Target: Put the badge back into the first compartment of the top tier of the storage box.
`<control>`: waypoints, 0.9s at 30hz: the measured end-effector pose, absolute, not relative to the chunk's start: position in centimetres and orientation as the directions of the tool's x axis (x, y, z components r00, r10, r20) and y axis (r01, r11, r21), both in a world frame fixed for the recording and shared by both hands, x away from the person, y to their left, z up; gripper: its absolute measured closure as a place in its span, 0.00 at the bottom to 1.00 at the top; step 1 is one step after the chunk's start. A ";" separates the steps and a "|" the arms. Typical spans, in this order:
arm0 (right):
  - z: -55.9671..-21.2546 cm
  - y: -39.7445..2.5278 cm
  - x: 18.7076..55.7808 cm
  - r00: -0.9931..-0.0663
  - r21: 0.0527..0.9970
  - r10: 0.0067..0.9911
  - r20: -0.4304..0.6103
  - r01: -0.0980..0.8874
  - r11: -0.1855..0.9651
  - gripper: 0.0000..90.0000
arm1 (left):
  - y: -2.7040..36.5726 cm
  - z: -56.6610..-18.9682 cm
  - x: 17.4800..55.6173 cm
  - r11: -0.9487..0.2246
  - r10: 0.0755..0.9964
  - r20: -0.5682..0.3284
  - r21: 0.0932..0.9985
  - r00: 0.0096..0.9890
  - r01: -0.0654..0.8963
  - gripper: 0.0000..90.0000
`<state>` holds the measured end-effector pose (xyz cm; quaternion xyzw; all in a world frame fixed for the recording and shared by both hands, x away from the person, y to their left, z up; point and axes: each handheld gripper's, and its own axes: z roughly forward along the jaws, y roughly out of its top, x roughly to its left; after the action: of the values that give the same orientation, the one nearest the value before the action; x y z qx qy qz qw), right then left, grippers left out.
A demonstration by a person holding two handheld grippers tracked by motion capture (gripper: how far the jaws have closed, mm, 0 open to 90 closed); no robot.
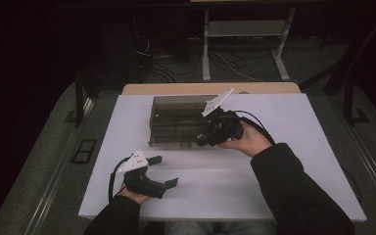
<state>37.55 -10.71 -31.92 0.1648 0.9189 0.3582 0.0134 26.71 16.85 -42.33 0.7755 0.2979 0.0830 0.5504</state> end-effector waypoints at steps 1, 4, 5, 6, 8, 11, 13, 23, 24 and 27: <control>-31.9 -10.7 37.5 -0.945 0.663 0.312 0.094 0.293 0.689 0.64 | 16.9 -42.3 26.7 -0.217 0.553 -0.199 0.903 0.809 0.371 0.00; -31.7 -10.2 37.8 -0.946 0.664 0.310 0.094 0.292 0.688 0.64 | 16.8 -42.3 26.7 -0.215 0.553 -0.202 0.902 0.808 0.373 0.00; -31.6 -10.1 37.9 -0.946 0.661 0.309 0.096 0.293 0.690 0.64 | 16.9 -42.3 26.7 -0.215 0.553 -0.203 0.902 0.808 0.373 0.00; -31.6 -9.9 37.9 -0.948 0.662 0.306 0.092 0.288 0.692 0.64 | 16.9 -42.3 26.7 -0.215 0.553 -0.203 0.902 0.808 0.374 0.00; -31.5 -9.5 38.1 -0.949 0.661 0.302 0.092 0.285 0.694 0.64 | 16.8 -42.3 26.7 -0.214 0.553 -0.204 0.902 0.808 0.374 0.00; -31.3 -8.8 38.3 -0.952 0.663 0.293 0.090 0.277 0.695 0.64 | 16.8 -42.3 26.7 -0.211 0.553 -0.206 0.903 0.807 0.375 0.00; -31.2 -8.5 38.4 -0.954 0.664 0.288 0.086 0.271 0.697 0.64 | 16.8 -42.3 26.7 -0.206 0.553 -0.210 0.903 0.806 0.376 0.00; -30.9 -7.1 39.2 -0.957 0.668 0.279 0.083 0.261 0.697 0.64 | 16.8 -42.3 26.7 -0.210 0.550 -0.208 0.903 0.809 0.375 0.00; -30.8 -6.9 39.2 -0.955 0.667 0.281 0.089 0.267 0.695 0.64 | 16.8 -42.3 26.7 -0.210 0.550 -0.208 0.903 0.809 0.375 0.00; -30.6 -6.4 39.4 -0.957 0.668 0.277 0.085 0.261 0.697 0.64 | 16.8 -42.3 26.7 -0.210 0.550 -0.208 0.903 0.809 0.375 0.00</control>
<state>39.43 -6.44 -30.59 0.1460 0.9210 0.3610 0.0111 26.69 16.84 -42.31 0.7738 0.2987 0.0793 0.5530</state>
